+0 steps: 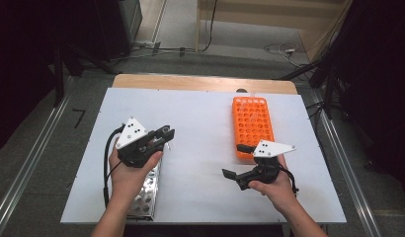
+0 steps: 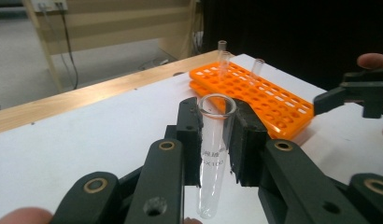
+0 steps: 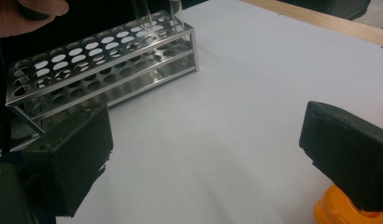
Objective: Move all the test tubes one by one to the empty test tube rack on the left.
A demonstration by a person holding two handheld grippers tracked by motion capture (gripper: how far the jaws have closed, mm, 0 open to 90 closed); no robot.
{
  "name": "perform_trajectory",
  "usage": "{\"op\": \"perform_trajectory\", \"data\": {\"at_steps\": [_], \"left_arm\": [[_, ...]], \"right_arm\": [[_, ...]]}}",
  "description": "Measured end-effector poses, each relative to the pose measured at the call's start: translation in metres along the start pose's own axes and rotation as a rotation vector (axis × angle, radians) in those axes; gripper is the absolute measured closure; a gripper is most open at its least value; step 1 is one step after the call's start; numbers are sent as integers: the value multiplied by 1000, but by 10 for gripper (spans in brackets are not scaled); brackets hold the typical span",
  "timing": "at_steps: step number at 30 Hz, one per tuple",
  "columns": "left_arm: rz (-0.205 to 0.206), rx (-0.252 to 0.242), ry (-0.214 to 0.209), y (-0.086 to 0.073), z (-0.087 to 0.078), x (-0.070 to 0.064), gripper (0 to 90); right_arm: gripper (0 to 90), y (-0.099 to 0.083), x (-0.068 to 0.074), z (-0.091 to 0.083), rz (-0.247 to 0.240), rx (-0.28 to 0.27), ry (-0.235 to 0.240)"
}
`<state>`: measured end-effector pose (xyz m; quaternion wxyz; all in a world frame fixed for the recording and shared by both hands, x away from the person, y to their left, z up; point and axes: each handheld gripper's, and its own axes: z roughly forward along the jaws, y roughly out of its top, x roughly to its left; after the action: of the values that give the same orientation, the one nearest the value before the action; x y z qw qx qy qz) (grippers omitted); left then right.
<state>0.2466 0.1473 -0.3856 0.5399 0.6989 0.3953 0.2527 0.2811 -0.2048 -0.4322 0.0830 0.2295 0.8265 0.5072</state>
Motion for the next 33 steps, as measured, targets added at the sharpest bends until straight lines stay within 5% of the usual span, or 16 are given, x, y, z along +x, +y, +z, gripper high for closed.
{"op": "perform_trajectory", "data": {"at_steps": [23, 33], "left_arm": [[-32, 5, 159, -29, 9, 37, 763], [-40, 68, 157, -36, 19, 39, 762]], "right_arm": [[22, -5, -3, -2, -5, -11, -13], [22, -6, -5, -3, -3, -13, -18]]}}
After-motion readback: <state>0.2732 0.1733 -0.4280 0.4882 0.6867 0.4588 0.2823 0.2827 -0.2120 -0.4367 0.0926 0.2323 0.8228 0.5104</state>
